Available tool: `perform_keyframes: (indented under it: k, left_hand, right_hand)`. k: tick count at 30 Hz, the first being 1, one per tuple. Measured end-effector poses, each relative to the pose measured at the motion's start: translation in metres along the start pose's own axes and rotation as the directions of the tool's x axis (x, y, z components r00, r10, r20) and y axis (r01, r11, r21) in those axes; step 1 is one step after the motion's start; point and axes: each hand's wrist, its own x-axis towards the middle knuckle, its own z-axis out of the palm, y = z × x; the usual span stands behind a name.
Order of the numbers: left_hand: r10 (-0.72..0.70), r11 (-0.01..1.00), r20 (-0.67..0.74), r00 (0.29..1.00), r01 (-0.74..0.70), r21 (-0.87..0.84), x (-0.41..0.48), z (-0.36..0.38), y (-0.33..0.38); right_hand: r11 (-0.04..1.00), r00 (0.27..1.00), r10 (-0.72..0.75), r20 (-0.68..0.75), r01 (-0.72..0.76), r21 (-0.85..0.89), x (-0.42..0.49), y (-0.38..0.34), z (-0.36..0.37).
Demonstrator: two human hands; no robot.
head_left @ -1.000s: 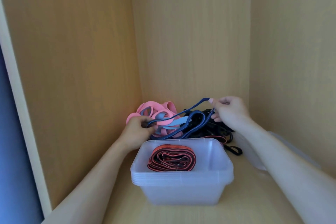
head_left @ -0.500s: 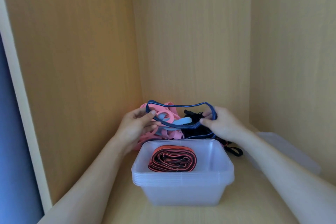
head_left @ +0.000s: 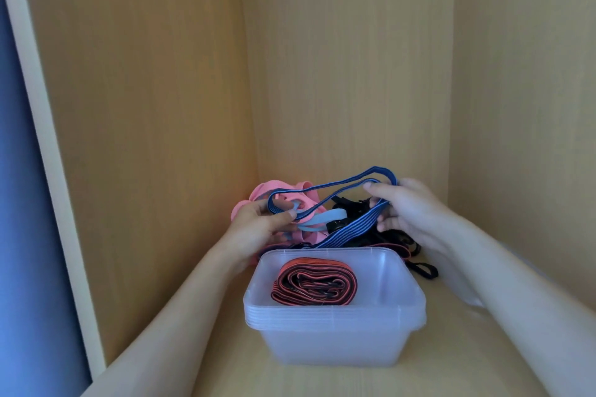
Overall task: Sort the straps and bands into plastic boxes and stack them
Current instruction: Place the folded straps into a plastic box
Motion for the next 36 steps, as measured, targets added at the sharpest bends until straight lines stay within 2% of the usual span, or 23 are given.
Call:
perform_keyframes:
  k: [3,6,10,13,17,21,25,27,31,36]
  left_hand:
    - [-0.03,1.0,0.028,0.999,0.029,0.003,0.0,0.001,-0.002]
    - [-0.047,0.999,0.089,0.995,0.049,-0.015,0.002,-0.002,-0.007]
    - [-0.046,0.998,0.144,0.988,0.038,0.056,0.005,-0.005,-0.007]
    - [-0.051,0.997,0.142,0.988,0.041,0.073,0.004,-0.006,-0.007]
    - [-0.031,0.996,0.207,0.978,0.014,0.084,0.007,-0.008,-0.01]
    - [-0.029,0.999,0.221,0.975,0.021,0.034,0.008,-0.004,-0.007]
    - [-0.02,0.995,0.179,0.984,0.037,-0.093,0.007,0.0,-0.001]
    - [0.008,0.998,0.188,0.982,0.002,-0.057,0.005,0.001,0.001]
    - [0.008,0.998,0.114,0.993,-0.014,0.057,0.005,0.003,0.0]
    - [0.013,1.0,0.129,0.992,-0.013,0.002,0.022,0.017,0.017]
  right_hand:
    - [0.99,0.993,0.009,0.121,-0.026,0.141,-0.006,-0.014,0.003]
    - [0.992,0.982,-0.025,0.19,0.001,0.126,-0.002,-0.037,0.009]
    - [0.991,0.984,-0.102,0.148,0.089,0.097,0.014,-0.079,0.019]
    - [0.978,0.977,-0.167,0.129,0.148,0.144,0.028,-0.104,0.028]
    - [0.958,0.97,-0.213,0.121,0.183,0.22,0.042,-0.117,0.041]
    - [0.949,0.967,-0.214,0.141,0.172,0.265,0.052,-0.111,0.054]
    - [0.944,0.973,-0.179,0.146,0.128,0.303,0.061,-0.092,0.061]
    - [0.942,0.977,-0.152,0.146,0.099,0.321,0.062,-0.087,0.062]
    - [0.897,0.979,-0.149,0.141,0.074,0.435,0.064,-0.09,0.059]
    - [0.833,0.97,-0.179,0.166,0.06,0.549,0.066,-0.094,0.046]
